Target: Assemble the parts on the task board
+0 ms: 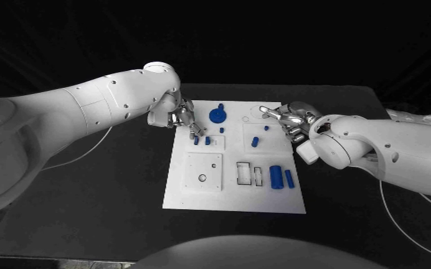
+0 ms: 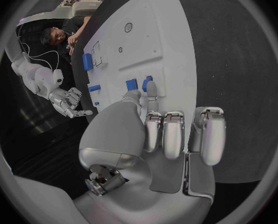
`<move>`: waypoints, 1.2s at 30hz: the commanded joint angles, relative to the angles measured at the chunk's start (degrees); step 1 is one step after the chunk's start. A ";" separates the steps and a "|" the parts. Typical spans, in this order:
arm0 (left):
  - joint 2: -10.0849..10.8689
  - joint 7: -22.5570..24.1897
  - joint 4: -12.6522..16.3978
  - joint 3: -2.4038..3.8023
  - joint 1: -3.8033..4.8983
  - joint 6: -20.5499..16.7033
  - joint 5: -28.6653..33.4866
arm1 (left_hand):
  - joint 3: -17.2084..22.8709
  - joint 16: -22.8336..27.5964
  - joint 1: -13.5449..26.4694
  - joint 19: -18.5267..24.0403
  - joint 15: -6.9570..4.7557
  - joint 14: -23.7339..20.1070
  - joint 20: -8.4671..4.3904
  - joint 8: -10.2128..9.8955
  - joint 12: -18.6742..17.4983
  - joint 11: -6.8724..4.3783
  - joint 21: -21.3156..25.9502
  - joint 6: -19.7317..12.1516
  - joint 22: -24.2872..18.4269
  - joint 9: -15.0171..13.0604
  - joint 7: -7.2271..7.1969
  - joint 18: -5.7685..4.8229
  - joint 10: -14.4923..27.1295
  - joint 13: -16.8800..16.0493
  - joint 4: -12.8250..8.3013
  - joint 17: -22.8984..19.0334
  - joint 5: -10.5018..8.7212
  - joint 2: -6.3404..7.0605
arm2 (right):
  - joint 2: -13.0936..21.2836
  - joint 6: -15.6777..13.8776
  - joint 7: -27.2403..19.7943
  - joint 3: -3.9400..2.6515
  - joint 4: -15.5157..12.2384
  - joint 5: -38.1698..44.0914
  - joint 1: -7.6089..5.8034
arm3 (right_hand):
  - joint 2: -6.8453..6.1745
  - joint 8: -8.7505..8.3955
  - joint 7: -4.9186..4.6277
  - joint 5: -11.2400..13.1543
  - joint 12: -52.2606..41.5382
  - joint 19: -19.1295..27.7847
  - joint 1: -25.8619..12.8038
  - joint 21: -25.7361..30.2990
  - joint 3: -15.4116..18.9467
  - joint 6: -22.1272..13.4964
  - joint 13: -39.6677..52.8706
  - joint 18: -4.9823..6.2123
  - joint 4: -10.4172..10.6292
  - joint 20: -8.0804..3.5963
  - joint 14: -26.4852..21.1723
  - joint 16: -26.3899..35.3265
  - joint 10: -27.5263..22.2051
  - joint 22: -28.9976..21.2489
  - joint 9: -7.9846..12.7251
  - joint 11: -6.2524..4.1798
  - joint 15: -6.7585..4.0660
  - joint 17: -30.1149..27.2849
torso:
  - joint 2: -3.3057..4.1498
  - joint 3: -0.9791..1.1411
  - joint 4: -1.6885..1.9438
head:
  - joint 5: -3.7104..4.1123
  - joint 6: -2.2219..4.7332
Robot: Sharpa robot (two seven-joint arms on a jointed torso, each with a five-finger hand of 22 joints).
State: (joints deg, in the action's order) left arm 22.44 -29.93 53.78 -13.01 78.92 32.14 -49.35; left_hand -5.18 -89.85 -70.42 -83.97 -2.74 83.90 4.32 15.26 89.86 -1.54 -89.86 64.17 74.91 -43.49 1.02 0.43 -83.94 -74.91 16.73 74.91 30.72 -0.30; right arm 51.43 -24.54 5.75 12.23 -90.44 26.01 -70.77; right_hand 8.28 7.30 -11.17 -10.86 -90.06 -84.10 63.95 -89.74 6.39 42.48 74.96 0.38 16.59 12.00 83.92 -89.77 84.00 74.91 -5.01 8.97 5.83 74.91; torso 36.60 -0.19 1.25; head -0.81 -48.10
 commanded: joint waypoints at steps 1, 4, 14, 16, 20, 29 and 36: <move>-0.25 0.35 -0.10 0.03 -0.09 1.62 0.37 | 0.39 -0.15 -0.42 -6.03 -0.29 6.10 -0.19 0.31 0.14 -0.45 -0.14 -0.42 15.09 -0.09 0.09 -0.43 -6.06 -15.09 0.04 15.09 -0.29 -0.02 | -0.05 0.51 -0.15 0.00 -0.10 0.21 0.03 | 0.52 0.31 -2.34 -0.25 0.06 -5.90 0.10 -0.26 0.31 0.32 15.04 -0.38 0.01 0.35 6.08 -0.23 6.00 15.09 -0.08 0.56 0.34 15.09 | -0.02 -0.03 0.02 | -0.53 -0.16; -0.31 0.36 -0.14 0.03 -0.15 1.64 0.37 | 0.30 -0.15 -0.14 -6.03 -0.28 6.10 -0.19 0.36 0.14 -0.37 -0.14 -0.48 15.09 -0.20 0.18 -0.43 -6.06 -15.09 0.13 15.09 -0.54 -0.07 | -0.05 0.54 -0.14 0.00 -0.11 0.21 0.03 | 0.52 0.31 -2.34 -0.25 0.06 -5.90 0.10 -0.26 0.31 0.32 15.04 -0.38 0.01 0.35 6.08 -0.23 6.00 15.09 -0.08 0.56 0.34 15.09 | -0.02 0.00 0.01 | -1.04 -0.31; -0.67 0.40 -0.27 0.02 -0.21 1.78 0.37 | 0.16 -0.15 0.36 -6.03 -0.26 6.10 -0.18 0.47 0.14 -0.27 -0.14 -0.59 15.09 -0.41 0.27 -0.43 -6.06 -15.09 0.15 15.09 -1.13 -0.23 | -0.12 0.55 -0.14 0.00 -0.10 0.21 0.03 | 0.52 0.31 -2.34 -0.25 0.06 -5.90 0.10 -0.26 0.31 0.32 15.04 -0.38 0.01 0.35 6.08 -0.23 6.00 15.09 -0.08 0.56 0.34 15.09 | -0.01 -0.02 -0.03 | -0.95 -0.41; -0.77 0.34 -0.31 0.02 -0.22 1.84 0.37 | 0.16 -0.15 0.40 -6.03 -0.25 6.10 -0.17 0.49 0.14 -0.26 -0.14 -0.59 15.09 -0.44 0.27 -0.43 -6.06 -15.09 0.14 15.09 -1.23 -0.27 | -0.11 0.54 -0.13 0.00 -0.12 0.21 0.03 | 0.52 0.31 -2.34 -0.25 0.06 -5.90 0.10 -0.26 0.31 0.32 15.04 -0.38 0.01 0.35 6.08 -0.23 6.00 15.09 -0.08 0.56 0.34 15.09 | 0.00 -0.01 -0.01 | -0.90 -0.39; -0.97 0.10 -0.43 0.02 -0.22 2.02 0.32 | 0.42 -0.15 -0.15 -6.03 -0.22 6.10 -0.16 0.57 0.14 -0.35 -0.14 -0.72 15.09 -0.61 0.14 -0.43 -6.06 -15.09 -0.01 15.09 -1.44 -0.46 | -0.09 0.53 -0.12 0.00 -0.15 0.21 0.03 | 0.52 0.31 -2.34 -0.25 0.06 -5.90 0.10 -0.26 0.31 0.32 15.04 -0.38 0.01 0.35 6.08 -0.23 6.00 15.09 -0.08 0.56 0.34 15.09 | 0.02 -0.03 -0.07 | -0.92 -0.35; -1.18 -0.49 -0.75 0.02 -0.28 2.38 -0.08 | 1.24 -0.15 -2.03 -6.03 -0.17 6.10 -0.12 0.73 0.14 -0.48 -0.14 -1.09 15.09 -1.04 0.02 -0.43 -6.06 -15.09 -0.09 15.09 -1.43 -0.66 | -0.05 0.50 -0.10 0.00 -0.21 0.21 0.03 | 0.52 0.31 -2.34 -0.25 0.06 -5.90 0.10 -0.26 0.31 0.32 15.04 -0.38 0.01 0.35 6.08 -0.23 6.00 15.09 -0.08 0.56 0.34 15.09 | -0.02 0.00 0.04 | -0.76 -0.56; -1.12 -1.03 -0.93 0.01 -0.31 2.50 -0.18 | 1.34 -0.15 -2.22 -6.03 -0.16 6.10 -0.11 0.75 0.14 -0.48 -0.14 -1.13 15.09 -1.09 0.03 -0.43 -6.06 -15.09 -0.08 15.09 -1.43 -0.70 | -0.08 0.51 -0.10 0.00 -0.23 0.20 0.03 | 0.52 0.31 -2.34 -0.25 0.06 -5.90 0.10 -0.26 0.31 0.32 15.04 -0.38 0.01 0.35 6.08 -0.23 6.00 15.09 -0.08 0.56 0.34 15.09 | -0.01 0.00 0.02 | -0.73 -0.54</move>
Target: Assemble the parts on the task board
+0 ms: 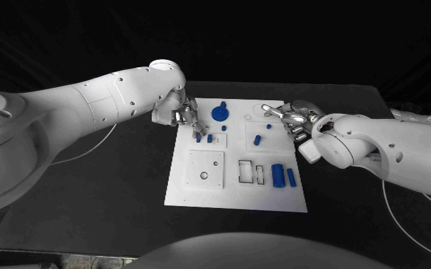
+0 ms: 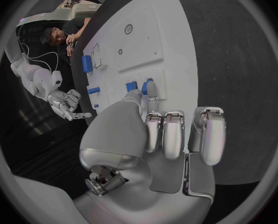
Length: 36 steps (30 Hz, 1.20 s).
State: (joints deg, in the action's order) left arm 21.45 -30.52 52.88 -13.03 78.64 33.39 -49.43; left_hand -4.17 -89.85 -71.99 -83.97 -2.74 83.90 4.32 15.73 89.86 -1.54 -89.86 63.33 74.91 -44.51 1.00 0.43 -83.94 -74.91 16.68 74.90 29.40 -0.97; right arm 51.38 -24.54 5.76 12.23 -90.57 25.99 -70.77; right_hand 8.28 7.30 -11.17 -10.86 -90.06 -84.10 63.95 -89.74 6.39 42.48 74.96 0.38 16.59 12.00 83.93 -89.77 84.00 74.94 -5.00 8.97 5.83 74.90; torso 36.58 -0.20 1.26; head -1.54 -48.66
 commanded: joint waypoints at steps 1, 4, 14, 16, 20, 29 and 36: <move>-0.14 -0.47 -0.04 0.03 -0.03 1.21 -0.10 | 0.44 -0.15 -0.82 -6.03 -0.15 6.10 -0.11 0.28 0.14 -0.48 -0.14 -0.35 15.09 -0.11 0.05 -0.43 -6.06 -15.09 -0.01 15.10 -0.09 -0.10 | -0.05 0.51 -0.11 0.00 -0.09 0.21 0.03 | 0.52 0.31 -2.34 -0.25 0.06 -5.90 0.10 -0.26 0.31 0.32 15.04 -0.38 0.01 0.35 6.07 -0.23 6.00 15.06 -0.09 0.56 0.34 15.10 | 0.00 0.00 0.01 | 0.00 0.02; -0.17 -0.43 -0.05 0.02 -0.04 1.14 -0.11 | 0.70 -0.15 -1.23 -6.03 -0.14 6.10 -0.09 0.31 0.14 -0.48 -0.14 -0.44 15.09 -0.20 0.05 -0.43 -6.06 -15.09 0.00 15.10 -0.07 -0.29 | -0.07 0.48 -0.11 0.00 -0.09 0.21 0.03 | 0.52 0.31 -2.34 -0.25 0.06 -5.90 0.10 -0.26 0.31 0.32 15.04 -0.38 0.01 0.35 6.07 -0.23 6.00 15.06 -0.09 0.56 0.34 15.10 | 0.00 -0.02 -0.01 | 0.02 0.00; -0.35 -0.16 -0.10 0.02 -0.07 1.57 -0.08 | 1.85 -0.15 -3.45 -6.03 -0.03 6.10 -0.01 0.43 0.14 -0.40 -0.14 -1.04 15.09 -0.72 0.14 -0.43 -6.06 -15.09 -0.02 15.10 3.39 0.10 | -0.15 0.47 -0.12 0.00 -0.02 0.21 0.03 | 0.52 0.31 -2.34 -0.25 0.06 -5.90 0.10 -0.26 0.31 0.32 15.04 -0.38 0.01 0.35 6.07 -0.23 6.00 15.06 -0.09 0.56 0.34 15.10 | -0.02 0.01 -0.01 | 0.08 0.09; -0.33 -0.04 -0.11 0.02 -0.08 1.68 -0.04 | 2.30 -0.15 -4.41 -6.03 0.01 6.10 0.02 0.47 0.14 -0.39 -0.14 -1.25 15.09 -0.91 0.15 -0.43 -6.06 -15.09 -0.09 15.10 5.71 0.64 | -0.15 0.46 -0.12 0.00 -0.01 0.21 0.03 | 0.52 0.31 -2.34 -0.25 0.06 -5.90 0.10 -0.26 0.31 0.32 15.04 -0.38 0.01 0.35 6.07 -0.23 6.00 15.06 -0.09 0.56 0.34 15.10 | -0.02 0.03 0.00 | 0.10 0.11; -0.17 0.45 -0.07 0.02 -0.09 1.46 -0.01 | 3.20 -0.15 -5.99 -6.03 0.05 6.10 0.06 0.63 0.14 -0.34 -0.14 -1.52 15.09 -1.30 0.20 -0.43 -6.06 -15.09 -0.13 15.10 10.38 1.83 | -0.14 0.46 -0.13 0.00 0.01 0.21 0.03 | 0.52 0.31 -2.34 -0.25 0.06 -5.90 0.10 -0.26 0.31 0.32 15.04 -0.38 0.01 0.35 6.07 -0.23 6.00 15.06 -0.09 0.56 0.34 15.10 | -0.02 0.02 -0.01 | 0.12 0.10; 0.28 1.76 0.16 0.01 -0.10 -0.11 0.01 | 4.31 -0.15 -7.30 -6.03 0.09 6.10 0.10 0.90 0.14 -0.29 -0.14 -1.74 15.09 -1.82 0.27 -0.43 -6.06 -15.09 -0.18 15.10 15.32 3.29 | -0.07 0.44 -0.14 0.00 0.09 0.21 0.03 | 0.52 0.31 -2.34 -0.25 0.06 -5.90 0.10 -0.26 0.31 0.32 15.04 -0.38 0.01 0.35 6.07 -0.23 6.00 15.06 -0.09 0.56 0.34 15.10 | -0.04 0.01 0.01 | 0.18 0.07; 1.01 3.03 0.86 0.01 -0.10 -2.03 0.02 | 4.36 -0.15 -7.45 -6.03 0.10 6.10 0.11 1.00 0.14 -0.30 -0.14 -1.69 15.09 -1.93 0.24 -0.43 -6.06 -15.09 -0.24 15.10 15.56 3.70 | -0.09 0.48 -0.17 0.00 0.18 0.21 0.03 | 0.52 0.31 -2.34 -0.25 0.06 -5.90 0.10 -0.26 0.31 0.32 15.04 -0.38 0.01 0.35 6.07 -0.23 6.00 15.06 -0.09 0.56 0.34 15.10 | -0.04 0.00 0.05 | 0.28 0.05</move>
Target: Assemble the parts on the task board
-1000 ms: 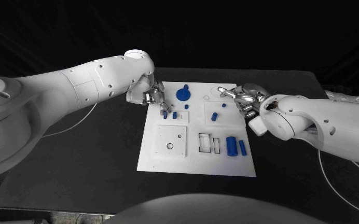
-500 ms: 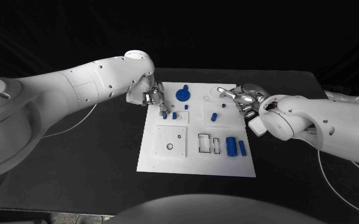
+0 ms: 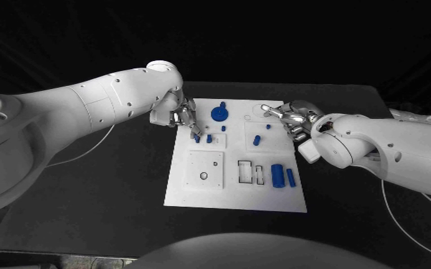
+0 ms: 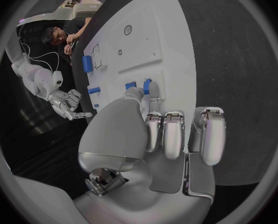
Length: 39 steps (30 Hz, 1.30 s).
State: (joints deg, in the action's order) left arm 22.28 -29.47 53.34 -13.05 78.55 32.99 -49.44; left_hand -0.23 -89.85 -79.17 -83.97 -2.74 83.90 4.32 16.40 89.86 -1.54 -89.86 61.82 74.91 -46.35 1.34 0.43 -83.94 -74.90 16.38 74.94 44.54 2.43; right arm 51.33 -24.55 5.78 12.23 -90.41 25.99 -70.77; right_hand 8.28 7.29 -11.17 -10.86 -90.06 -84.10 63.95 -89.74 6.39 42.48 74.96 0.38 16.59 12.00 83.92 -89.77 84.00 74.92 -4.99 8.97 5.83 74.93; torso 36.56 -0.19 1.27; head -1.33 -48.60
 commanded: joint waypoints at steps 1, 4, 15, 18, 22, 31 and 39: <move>0.26 2.07 0.47 0.03 0.00 -1.80 0.03 | 0.42 -0.15 -0.27 -6.03 0.10 6.10 0.11 0.33 0.14 -0.30 -0.14 -0.17 15.09 -0.09 -0.09 -0.43 -6.06 -15.10 0.07 15.06 0.43 0.30 | -0.03 0.49 -0.18 0.00 0.03 0.22 0.03 | 0.52 0.31 -2.34 -0.25 0.06 -5.90 0.10 -0.26 0.31 0.32 15.04 -0.38 0.01 0.35 6.08 -0.23 6.00 15.08 -0.09 0.56 0.34 15.07 | -0.01 0.01 0.03 | 0.08 -0.02; 0.91 2.69 1.16 0.03 0.00 -3.07 0.12 | 0.43 -0.15 -0.29 -6.03 0.10 6.10 0.11 0.36 0.14 -0.30 -0.14 -0.13 15.09 -0.11 -0.11 -0.43 -6.06 -15.10 0.07 15.06 0.45 0.35 | -0.02 0.49 -0.20 0.00 0.06 0.22 0.03 | 0.52 0.31 -2.34 -0.25 0.06 -5.90 0.10 -0.26 0.31 0.32 15.04 -0.38 0.01 0.35 6.08 -0.23 6.00 15.08 -0.09 0.56 0.34 15.07 | 0.01 -0.01 0.02 | 0.05 -0.06; 4.08 3.76 5.15 0.01 0.02 -8.08 0.80 | 0.53 -0.15 -0.46 -6.03 0.09 6.10 0.12 0.60 0.14 -0.38 -0.14 0.18 15.09 -0.27 -0.21 -0.43 -6.06 -15.10 0.07 15.06 0.56 0.61 | 0.13 0.47 -0.22 0.00 0.24 0.22 0.03 | 0.52 0.31 -2.34 -0.25 0.06 -5.90 0.10 -0.26 0.31 0.32 15.04 -0.38 0.01 0.35 6.08 -0.23 6.00 15.08 -0.09 0.56 0.34 15.07 | -0.01 0.02 0.06 | -0.05 -0.25; 4.85 4.08 6.19 0.00 0.02 -9.85 0.88 | 0.60 -0.15 -0.61 -6.03 0.09 6.10 0.12 0.65 0.14 -0.42 -0.14 0.24 15.09 -0.31 -0.25 -0.43 -6.06 -15.10 0.04 15.06 0.59 0.70 | 0.10 0.48 -0.23 0.00 0.28 0.22 0.03 | 0.52 0.31 -2.34 -0.25 0.06 -5.90 0.10 -0.26 0.31 0.32 15.04 -0.38 0.01 0.35 6.08 -0.23 6.00 15.08 -0.09 0.56 0.34 15.07 | -0.01 0.01 -0.04 | -0.09 -0.22; 5.80 4.29 7.54 -0.01 0.03 -11.99 0.92 | 0.63 -0.15 -0.70 -6.03 0.08 6.10 0.12 0.69 0.14 -0.45 -0.14 0.28 15.09 -0.35 -0.28 -0.43 -6.06 -15.10 0.03 15.06 0.60 0.78 | 0.12 0.45 -0.25 0.00 0.31 0.22 0.03 | 0.52 0.31 -2.34 -0.25 0.06 -5.90 0.10 -0.26 0.31 0.32 15.04 -0.38 0.01 0.35 6.08 -0.23 6.00 15.08 -0.09 0.56 0.34 15.07 | 0.02 0.00 -0.03 | -0.02 -0.26; 8.48 3.97 11.52 -0.02 0.05 -17.49 1.02 | 0.66 -0.15 -0.75 -6.03 0.07 6.10 0.12 0.78 0.14 -0.48 -0.14 0.40 15.09 -0.39 -0.30 -0.43 -6.06 -15.10 0.05 15.06 0.60 0.86 | 0.27 0.42 -0.24 0.01 0.30 0.22 0.03 | 0.52 0.31 -2.34 -0.25 0.06 -5.90 0.10 -0.26 0.31 0.32 15.04 -0.38 0.01 0.35 6.08 -0.23 6.00 15.08 -0.09 0.56 0.34 15.07 | 0.02 0.04 0.02 | 0.00 -0.41; 10.93 2.03 15.91 -0.04 0.06 -21.60 1.02 | 0.69 -0.15 -0.81 -6.03 0.06 6.10 0.12 0.83 0.14 -0.50 -0.14 0.47 15.09 -0.43 -0.33 -0.43 -6.06 -15.10 0.06 15.06 0.61 0.91 | 0.27 0.46 -0.26 0.01 0.29 0.22 0.03 | 0.52 0.31 -2.34 -0.25 0.06 -5.90 0.10 -0.26 0.31 0.32 15.04 -0.38 0.01 0.35 6.08 -0.23 6.00 15.08 -0.09 0.56 0.34 15.07 | 0.00 0.04 -0.02 | 0.04 -0.53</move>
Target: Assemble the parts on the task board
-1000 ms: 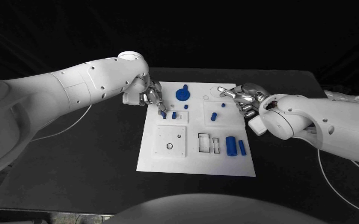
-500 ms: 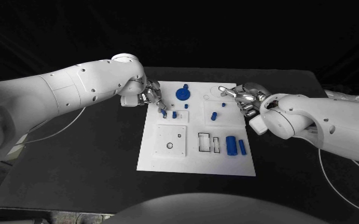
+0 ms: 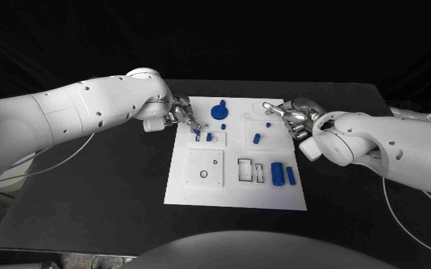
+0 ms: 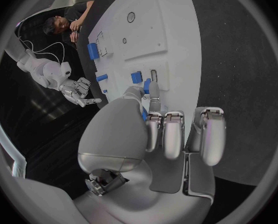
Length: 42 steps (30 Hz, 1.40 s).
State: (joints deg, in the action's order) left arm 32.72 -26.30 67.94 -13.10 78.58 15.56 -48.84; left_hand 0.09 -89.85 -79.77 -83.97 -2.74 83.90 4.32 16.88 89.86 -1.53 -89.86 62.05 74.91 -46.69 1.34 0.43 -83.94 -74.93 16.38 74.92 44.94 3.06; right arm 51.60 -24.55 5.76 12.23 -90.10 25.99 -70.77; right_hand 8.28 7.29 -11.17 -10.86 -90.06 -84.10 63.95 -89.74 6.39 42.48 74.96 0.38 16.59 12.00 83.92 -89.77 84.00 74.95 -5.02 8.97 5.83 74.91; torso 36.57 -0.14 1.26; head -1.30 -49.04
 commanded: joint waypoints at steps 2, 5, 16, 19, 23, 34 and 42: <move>1.05 -1.91 2.35 0.01 0.04 -4.80 0.41 | 0.38 -0.15 -0.22 -6.03 0.06 6.10 0.12 0.35 0.14 -0.50 -0.14 0.23 15.09 -0.08 -0.34 -0.43 -6.06 -15.07 0.06 15.08 0.20 0.28 | 0.02 0.46 -0.24 0.00 -0.01 0.21 0.03 | 0.52 0.31 -2.34 -0.25 0.06 -5.90 0.10 -0.26 0.31 0.32 15.04 -0.38 0.01 0.35 6.08 -0.23 6.00 15.05 -0.07 0.56 0.34 15.09 | -0.03 -0.02 0.03 | 0.03 -0.11; 1.72 -2.64 3.55 0.00 0.04 -5.43 0.37 | 0.39 -0.15 -0.24 -6.03 0.05 6.10 0.12 0.36 0.14 -0.50 -0.14 0.24 15.09 -0.09 -0.35 -0.43 -6.06 -15.07 0.06 15.08 0.21 0.31 | 0.04 0.46 -0.24 0.00 0.00 0.21 0.03 | 0.52 0.31 -2.34 -0.25 0.06 -5.90 0.10 -0.26 0.31 0.32 15.04 -0.38 0.01 0.35 6.08 -0.23 6.00 15.05 -0.07 0.56 0.34 15.09 | 0.01 0.00 0.01 | 0.05 -0.15; 3.44 -5.29 7.26 -0.09 0.03 -8.76 -0.95 | 0.40 -0.15 -0.28 -6.03 0.03 6.10 0.11 0.39 0.14 -0.51 -0.14 0.27 15.09 -0.11 -0.36 -0.43 -6.06 -15.07 0.07 15.08 0.21 0.35 | 0.08 0.46 -0.29 0.00 0.01 0.21 0.04 | 0.52 0.31 -2.34 -0.25 0.06 -5.90 0.10 -0.26 0.31 0.32 15.04 -0.38 0.01 0.35 6.08 -0.23 6.00 15.05 -0.07 0.56 0.34 15.09 | 0.01 0.01 0.01 | -0.10 -0.20; 4.07 -6.23 8.60 -0.15 0.01 -10.44 -2.51 | 0.51 -0.15 -0.44 -6.03 -0.01 6.10 0.10 0.45 0.14 -0.55 -0.14 0.34 15.09 -0.15 -0.40 -0.43 -6.06 -15.07 0.05 15.08 0.23 0.39 | 0.10 0.47 -0.32 0.00 -0.02 0.21 0.04 | 0.52 0.31 -2.34 -0.25 0.06 -5.90 0.10 -0.26 0.31 0.32 15.04 -0.38 0.01 0.35 6.08 -0.23 6.00 15.05 -0.07 0.56 0.34 15.09 | 0.04 -0.03 -0.04 | -0.16 -0.21; 4.70 -6.78 9.85 -0.20 0.00 -11.97 -3.85 | 0.53 -0.15 -0.49 -6.03 -0.02 6.10 0.10 0.46 0.14 -0.56 -0.14 0.35 15.09 -0.17 -0.41 -0.43 -6.06 -15.07 0.05 15.08 0.23 0.42 | 0.16 0.47 -0.33 0.00 -0.03 0.21 0.04 | 0.52 0.31 -2.34 -0.25 0.06 -5.90 0.10 -0.26 0.31 0.32 15.04 -0.38 0.01 0.35 6.08 -0.23 6.00 15.05 -0.07 0.56 0.34 15.09 | 0.03 -0.03 0.04 | -0.09 -0.29; 5.08 -6.15 11.46 -0.34 -0.06 -14.81 -4.98 | 0.64 -0.15 -0.68 -6.03 -0.06 6.10 0.09 0.49 0.14 -0.59 -0.14 0.35 15.09 -0.20 -0.43 -0.43 -6.06 -15.07 0.03 15.08 0.25 0.48 | 0.18 0.49 -0.40 0.00 -0.07 0.21 0.04 | 0.80 0.47 -2.38 -0.35 0.06 -5.90 0.35 -0.26 0.75 0.23 15.04 -0.38 0.01 0.39 6.08 -0.23 6.00 15.05 -0.07 0.59 0.37 15.09 | 0.02 -0.02 -0.05 | -0.19 -0.39; 4.78 -5.75 11.76 -0.47 -0.44 -14.87 -5.21 | 0.73 -0.15 -0.78 -6.03 -0.08 6.10 0.08 0.50 0.14 -0.60 -0.14 0.33 15.09 -0.22 -0.44 -0.43 -6.06 -15.07 0.05 15.08 0.26 0.47 | 0.24 0.48 -0.43 0.00 -0.12 0.21 0.04 | 0.80 0.47 -2.38 -0.35 0.06 -5.90 0.35 -0.26 0.75 0.23 15.04 -0.38 0.01 0.39 6.08 -0.23 6.00 15.05 -0.07 0.59 0.37 15.09 | 0.01 0.00 -0.03 | -0.16 -0.49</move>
State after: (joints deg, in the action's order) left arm 37.66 -32.42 79.47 -13.56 78.19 1.52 -53.37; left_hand 0.37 -89.85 -80.18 -83.97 -2.74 83.90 4.32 17.05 89.86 -1.69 -89.86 62.45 74.90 -46.87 1.35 0.43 -84.11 -74.91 16.45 74.91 45.08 3.50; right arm 51.83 -24.54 5.71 12.23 -90.14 25.99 -70.76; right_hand 8.66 7.55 -11.17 -10.86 -90.06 -84.10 64.33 -89.74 6.88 42.48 74.96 0.38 16.60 12.00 83.92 -89.77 84.00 74.92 -5.00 8.97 5.83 74.90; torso 36.60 -0.15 1.24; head -1.50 -49.52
